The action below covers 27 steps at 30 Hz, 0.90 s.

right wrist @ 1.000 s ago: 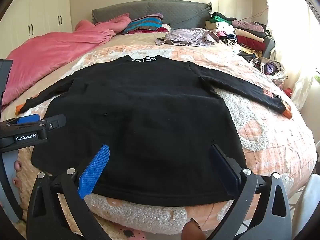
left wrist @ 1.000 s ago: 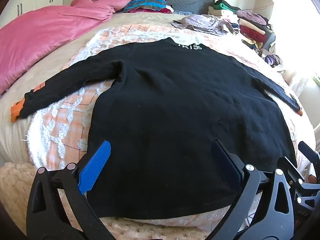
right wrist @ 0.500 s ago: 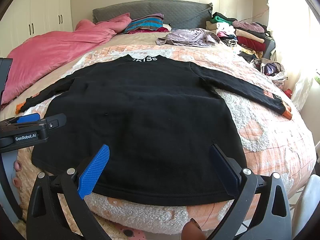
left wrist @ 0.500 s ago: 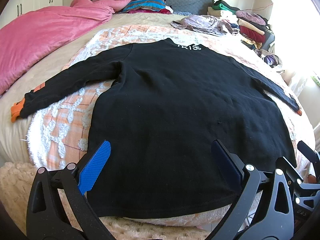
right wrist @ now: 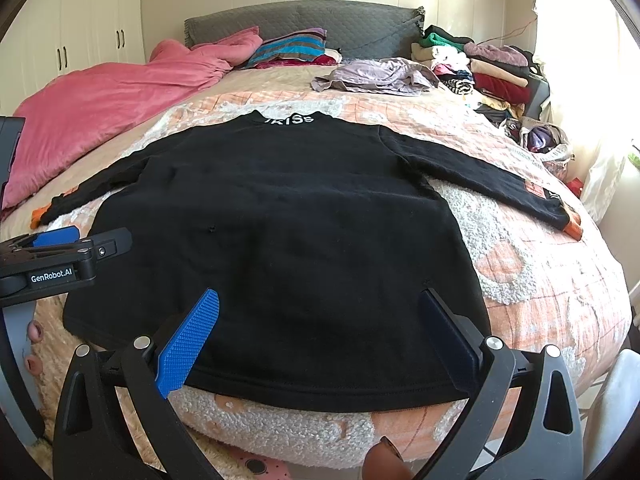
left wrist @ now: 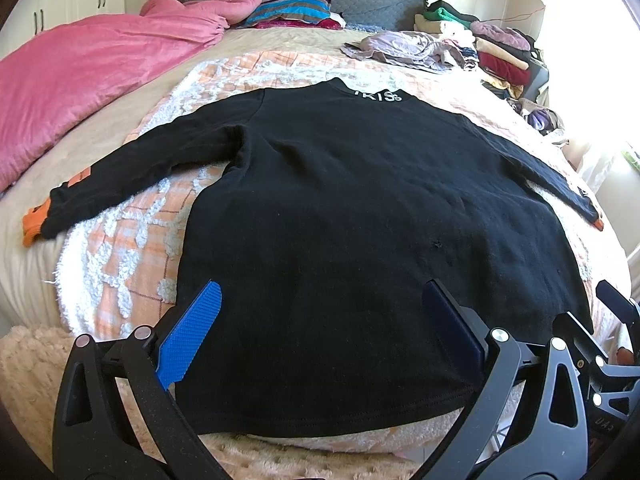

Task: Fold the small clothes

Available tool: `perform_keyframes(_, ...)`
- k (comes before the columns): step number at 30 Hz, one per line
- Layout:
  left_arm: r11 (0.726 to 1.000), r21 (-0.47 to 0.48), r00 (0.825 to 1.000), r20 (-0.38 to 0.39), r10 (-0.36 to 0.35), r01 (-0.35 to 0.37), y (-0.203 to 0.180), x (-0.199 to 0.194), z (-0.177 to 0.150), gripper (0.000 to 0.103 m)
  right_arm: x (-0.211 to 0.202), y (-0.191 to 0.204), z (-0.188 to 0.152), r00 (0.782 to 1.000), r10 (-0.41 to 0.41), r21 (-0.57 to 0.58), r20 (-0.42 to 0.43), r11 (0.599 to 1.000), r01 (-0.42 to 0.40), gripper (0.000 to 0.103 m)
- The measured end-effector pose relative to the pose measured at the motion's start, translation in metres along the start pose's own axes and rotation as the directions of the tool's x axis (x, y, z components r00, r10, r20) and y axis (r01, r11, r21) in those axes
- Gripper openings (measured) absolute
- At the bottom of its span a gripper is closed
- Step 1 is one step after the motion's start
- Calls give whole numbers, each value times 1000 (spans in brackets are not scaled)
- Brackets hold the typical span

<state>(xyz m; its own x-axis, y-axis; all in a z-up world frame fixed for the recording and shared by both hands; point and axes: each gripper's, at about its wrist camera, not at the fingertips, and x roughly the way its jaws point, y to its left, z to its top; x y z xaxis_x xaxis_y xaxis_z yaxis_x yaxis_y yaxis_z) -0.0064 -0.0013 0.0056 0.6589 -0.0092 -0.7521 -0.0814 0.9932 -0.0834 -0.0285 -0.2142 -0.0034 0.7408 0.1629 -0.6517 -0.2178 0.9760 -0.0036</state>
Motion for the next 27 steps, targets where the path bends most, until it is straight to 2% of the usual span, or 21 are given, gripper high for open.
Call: perform_keyframes(27, 1000, 1, 1000, 4, 1, -1, -1, 0, 0, 95, 0, 0, 5, 1000, 0, -5, 7, 1000, 0, 99)
